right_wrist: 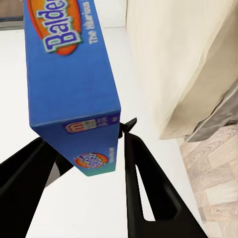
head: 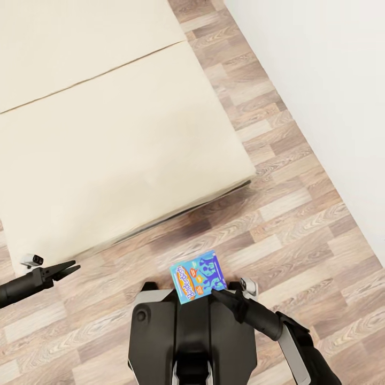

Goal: Put all the toys in the child's room - the three board games (two on the bed and one on the table), the two jigsaw puzzles on the table, and the tennis ball on the table - inside the toy box on the table in the child's room.

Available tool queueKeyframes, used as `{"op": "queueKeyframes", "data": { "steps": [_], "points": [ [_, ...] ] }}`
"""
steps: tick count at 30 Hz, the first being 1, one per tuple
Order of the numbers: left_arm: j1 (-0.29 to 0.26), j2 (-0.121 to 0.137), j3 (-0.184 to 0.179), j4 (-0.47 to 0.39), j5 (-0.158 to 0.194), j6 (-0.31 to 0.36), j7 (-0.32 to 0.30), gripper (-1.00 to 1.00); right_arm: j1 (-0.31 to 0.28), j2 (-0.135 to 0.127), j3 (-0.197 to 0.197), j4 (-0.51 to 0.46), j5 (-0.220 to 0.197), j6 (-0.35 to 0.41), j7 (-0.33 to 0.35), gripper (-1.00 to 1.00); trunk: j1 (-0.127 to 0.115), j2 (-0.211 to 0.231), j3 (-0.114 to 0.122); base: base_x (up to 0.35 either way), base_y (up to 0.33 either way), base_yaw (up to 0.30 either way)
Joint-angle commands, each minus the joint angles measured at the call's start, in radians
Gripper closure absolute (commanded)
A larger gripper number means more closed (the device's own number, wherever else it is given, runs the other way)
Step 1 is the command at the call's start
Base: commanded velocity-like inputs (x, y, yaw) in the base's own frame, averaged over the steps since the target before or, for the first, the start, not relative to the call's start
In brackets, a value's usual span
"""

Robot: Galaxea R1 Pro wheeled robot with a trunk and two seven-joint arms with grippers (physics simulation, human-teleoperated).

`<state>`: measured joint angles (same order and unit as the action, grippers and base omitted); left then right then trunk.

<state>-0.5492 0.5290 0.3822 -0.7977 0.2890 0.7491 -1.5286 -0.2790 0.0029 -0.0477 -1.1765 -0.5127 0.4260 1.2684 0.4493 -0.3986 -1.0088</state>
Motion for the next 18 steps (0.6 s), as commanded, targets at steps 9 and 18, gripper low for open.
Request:
{"op": "queueKeyframes", "data": {
  "steps": [9, 18],
  "points": [
    [0.000, -0.001, 0.000, 0.000, -0.001, 0.012, -0.002, -1.00, 0.000, -0.001, -0.001, 0.000, -0.005, 0.010, 0.002, 1.00, 0.001, -0.001, 0.013, 0.000, 0.000, -0.150],
    [0.000, -0.001, 0.000, 0.000, -0.001, 0.009, -0.001, -1.00, 0.000, -0.001, -0.001, 0.000, -0.005, 0.010, 0.002, 1.00, 0.001, -0.001, 0.027, 0.000, 0.000, -0.150]
  ]
}}
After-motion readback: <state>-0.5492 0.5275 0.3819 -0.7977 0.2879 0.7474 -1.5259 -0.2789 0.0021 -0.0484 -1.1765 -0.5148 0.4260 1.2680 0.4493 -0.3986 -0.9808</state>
